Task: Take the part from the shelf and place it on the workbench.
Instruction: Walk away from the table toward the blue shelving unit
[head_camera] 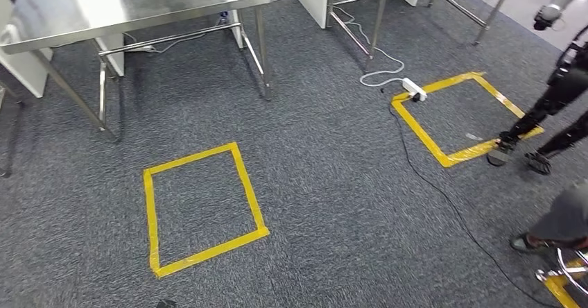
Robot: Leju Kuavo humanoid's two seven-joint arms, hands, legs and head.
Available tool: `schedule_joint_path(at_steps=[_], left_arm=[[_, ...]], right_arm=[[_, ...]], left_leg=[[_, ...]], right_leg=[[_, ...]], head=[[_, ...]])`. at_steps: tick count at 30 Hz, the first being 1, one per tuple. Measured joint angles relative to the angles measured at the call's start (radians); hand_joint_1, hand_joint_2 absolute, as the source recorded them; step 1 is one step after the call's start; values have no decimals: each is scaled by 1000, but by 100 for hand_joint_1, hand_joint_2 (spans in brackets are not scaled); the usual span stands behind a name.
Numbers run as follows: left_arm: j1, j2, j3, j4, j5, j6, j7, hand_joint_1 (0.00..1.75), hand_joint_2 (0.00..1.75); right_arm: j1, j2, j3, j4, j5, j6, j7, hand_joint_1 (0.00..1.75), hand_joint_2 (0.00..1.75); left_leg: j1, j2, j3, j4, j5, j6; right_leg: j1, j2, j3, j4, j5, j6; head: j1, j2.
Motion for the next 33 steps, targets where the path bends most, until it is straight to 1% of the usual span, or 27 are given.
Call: schedule_joint_path(at_steps=[1, 2, 3, 5, 7, 9, 10, 11, 12, 13, 14, 16, 17, 18, 19, 21, 22, 23, 24, 25, 26, 27, 29, 30, 31, 32, 33], left_arm=[[1, 0, 0, 0, 0, 0, 0, 0, 0], [2, 1, 0, 0, 0, 0, 0, 0, 0], [2, 1, 0, 0, 0, 0, 0, 0, 0], [1, 1, 0, 0, 0, 0, 0, 0, 0], [1, 1, 0, 0, -1, 0, 0, 0, 0], [1, 0, 0, 0, -2, 0, 0, 0, 0], [0, 0, 0, 0, -2, 0, 0, 0, 0], [-1, -1, 0, 0, -2, 0, -1, 0, 0], [-2, 0, 0, 0, -2, 0, -1, 0, 0], [-1, 0, 0, 0, -2, 1, -1, 0, 0], [0, 1, 1, 0, -2, 1, -1, 0, 0], [2, 2, 1, 0, -2, 1, -1, 0, 0], [2, 2, 1, 0, -2, 1, -1, 0, 0], [2, 2, 1, 0, -2, 1, -1, 0, 0], [2, 1, 1, 0, -2, 1, -1, 0, 0], [1, 0, 1, 0, -2, 1, -1, 0, 0], [1, 0, 1, 0, -2, 1, -1, 0, 0], [0, 0, 1, 0, -2, 1, -1, 0, 0], [-2, 0, 1, 0, -2, 2, -1, 0, 0], [-4, 0, 1, 0, -2, 2, -2, 0, 0], [-5, 0, 1, 0, -3, 2, -2, 0, 0], [-5, 0, 1, 0, -3, 2, -2, 0, 0], [0, 0, 0, 0, -5, 3, -2, 0, 0], [4, 0, 0, 0, -6, 3, -2, 0, 0], [7, 0, 0, 0, -6, 3, -2, 0, 0], [10, 0, 0, 0, -7, 2, -1, 0, 0], [11, 1, 0, 0, -8, 2, -1, 0, 0]], right_arm=[[1, 0, 0, 0, 0, 0, 0, 0, 175], [3, 0, 0, 0, 0, 1, 0, 0, 175], [4, 0, 0, 0, 0, 2, 0, 0, 175], [3, 0, 0, 0, 0, 5, 0, 0, 175], [1, 0, 0, 0, -1, 6, 0, 0, 175], [2, 0, 0, 0, -1, 6, 0, 0, 175], [4, -1, 0, 0, -1, 6, 0, 0, 175], [5, -1, 0, 0, -1, 6, 0, 0, 175], [5, -1, 0, 0, -1, 6, 0, 0, 175], [4, -1, 0, 0, -1, 6, 0, 0, 175], [3, 0, 0, 0, -1, 6, 0, 0, 175], [3, 1, 0, 0, -1, 6, 0, 0, 175], [4, 0, 0, 0, -1, 6, 0, 0, 175], [5, 0, 0, 0, -1, 6, 0, 0, 175], [5, -1, 0, 0, -1, 6, 0, 0, 175], [2, -2, 0, 0, -2, 6, 0, 0, 175], [1, -3, 0, 0, -2, 6, 0, 0, 175], [1, -3, 0, 0, -2, 6, 0, 0, 175], [3, -3, 0, 0, -2, 6, 0, 0, 175], [6, -2, 0, 0, -3, 6, 0, 0, 175], [8, -1, 0, 0, -3, 6, 0, 0, 175], [8, 0, 0, 0, -5, 6, 1, 0, 175], [6, 1, 0, -1, -8, 6, 1, 0, 175], [5, 2, 0, -1, -10, 6, 1, 0, 175], [6, 3, 0, -1, -11, 6, 2, 0, 175], [8, 3, 0, -1, -13, 6, 3, 0, 175], [10, 4, 0, -1, -14, 6, 3, 0, 175]], left_leg=[[0, -4, -7, 26, -4, 1], [1, -6, 3, 15, 10, 3], [3, -11, 32, -35, 41, 5], [8, -62, 105, -172, 96, 7], [8, -100, 139, -242, 115, 12], [-1, -81, 137, -245, 121, 26], [-5, -67, 135, -248, 128, 36], [-7, -51, 132, -252, 135, 48], [-8, -34, 128, -256, 142, 58], [-10, -17, 122, -257, 147, 66], [-14, 0, 116, -257, 149, 71], [-21, 35, 105, -257, 155, 76], [-25, 51, 101, -256, 157, 77], [-28, 65, 98, -256, 159, 77], [-30, 78, 98, -256, 160, 76], [-38, 101, 100, -255, 160, 72], [-41, 111, 101, -254, 159, 69], [-43, 122, 103, -253, 159, 65], [-43, 131, 104, -253, 160, 60], [-40, 131, 103, -249, 158, 55], [-37, 112, 100, -239, 149, 47], [-33, 81, 89, -212, 127, 40], [-23, 14, 48, -109, 57, 26], [-18, -1, 22, -45, 23, 21], [-12, -6, 4, 2, 5, 15], [-6, -8, -1, 20, 7, 10], [1, -9, 13, -1, 28, 4]], right_leg=[[1, 14, -4, 1, 4, 2], [1, 28, -7, 1, 7, 5], [0, 43, -8, 1, 9, 9], [0, 70, -12, 3, 16, 19], [3, 92, -21, 2, 25, 34], [4, 112, -32, -4, 37, 52], [4, 105, -40, -1, 38, 57], [5, 83, -53, 16, 28, 58], [7, 54, -73, 52, 5, 55], [7, 21, -99, 110, -29, 48], [9, 3, -131, 182, -66, 44], [9, -7, -166, 288, -112, 48], [10, -9, -154, 289, -113, 53], [11, -14, -118, 246, -101, 58], [14, -29, -66, 173, -83, 60], [25, -74, 23, 35, -54, 51], [30, -88, 43, -1, -45, 42], [34, -90, 46, -13, -41, 33], [35, -80, 43, -14, -36, 26], [27, -69, 42, -17, -31, 19], [20, -59, 43, -21, -26, 13], [13, -49, 43, -24, -19, 5], [9, -28, 38, -25, -8, -6], [9, -15, 33, -24, -4, -8], [8, -1, 28, -23, -2, -6], [6, 13, 25, -22, 1, -4], [3, 27, 22, -19, 3, -1]], head=[[0, 0], [0, 0], [0, 0], [0, 0], [1, 0], [2, 0], [1, 0], [3, 0], [6, 0], [9, 0], [11, 0], [12, 0], [12, 0], [12, 0], [12, 0], [12, 0], [11, 0], [10, 0], [10, 0], [10, 0], [10, 0], [8, 0], [7, 0], [7, 0], [7, 0], [7, 0], [6, 0]])
